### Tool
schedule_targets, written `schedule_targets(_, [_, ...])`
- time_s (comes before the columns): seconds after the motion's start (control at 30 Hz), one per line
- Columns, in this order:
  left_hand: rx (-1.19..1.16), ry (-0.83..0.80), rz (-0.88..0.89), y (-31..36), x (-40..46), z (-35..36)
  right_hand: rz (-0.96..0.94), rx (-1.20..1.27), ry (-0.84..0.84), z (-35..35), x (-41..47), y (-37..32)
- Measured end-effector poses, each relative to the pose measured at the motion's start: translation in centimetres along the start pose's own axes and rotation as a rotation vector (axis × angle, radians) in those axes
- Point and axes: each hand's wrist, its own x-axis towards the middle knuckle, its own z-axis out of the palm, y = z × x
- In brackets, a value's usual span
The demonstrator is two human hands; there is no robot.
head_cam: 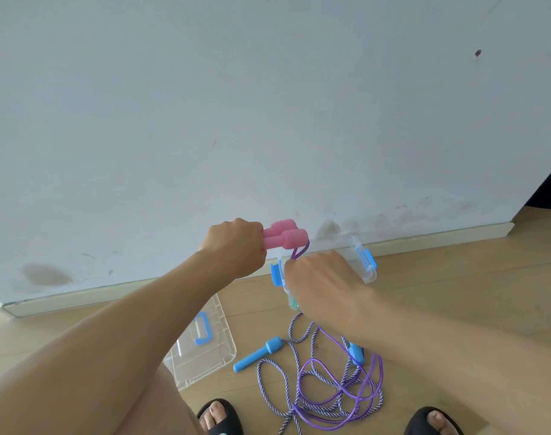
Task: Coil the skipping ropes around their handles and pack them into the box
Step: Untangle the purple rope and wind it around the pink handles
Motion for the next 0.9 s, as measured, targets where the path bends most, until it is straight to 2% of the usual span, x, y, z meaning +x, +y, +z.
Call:
schedule_targets(0.1, [0.072, 0.020, 0.045, 0.1, 0.0, 0.3, 0.056, 0.071, 0.017, 0.0, 0.6, 0.3])
schedule_targets(0.23, [0.124, 0.124, 0.072, 0.3, -0.2, 0.7, 0.055, 0.487, 0.049, -1.7, 0.4, 2.4])
schedule_targets(0.3, [0.089, 0.120, 0.044, 0.4, -0.1, 0.9, 0.066, 0.663, 0.046, -1.8, -0.1, 2.5])
schedule_targets(0.37, [-0.024, 0.050, -0.019, 0.0, -0.1, 1.1, 0.048, 0.559, -0.026, -0.4, -0.3, 1.2])
schedule_targets(0.47, [-0.141, -0.073, -0.098, -0.9, 0.0, 1.5, -0.050, 0.158, -0.111, 1.6, -0.5, -1.2])
schedule_targets(0.57, [-0.353, -0.126, -0.145, -1.1, 0.3, 1.5, 0.050, 0.065, -0.216, 2.2, -0.4, -0.8])
schedule_targets(0.63, [-0.447, -0.121, -0.133, -0.6, 0.2, 1.3, 0.057, 0.055, -0.130, 2.5, -0.5, -0.8])
schedule_targets(0.7, [-0.335, -0.112, -0.091, 0.1, -0.2, 1.2, -0.020, 0.120, -0.061, 2.3, -0.5, -1.4])
schedule_targets(0.83, [0.095, -0.118, 0.064, 1.5, -1.8, 1.1, -0.181, 0.132, -0.003, -0.4, 0.4, -2.1])
schedule_targets(0.9, [0.132, -0.103, 0.114, 2.3, -2.3, 1.0, -0.114, 0.218, 0.038, -1.7, 1.2, -0.2])
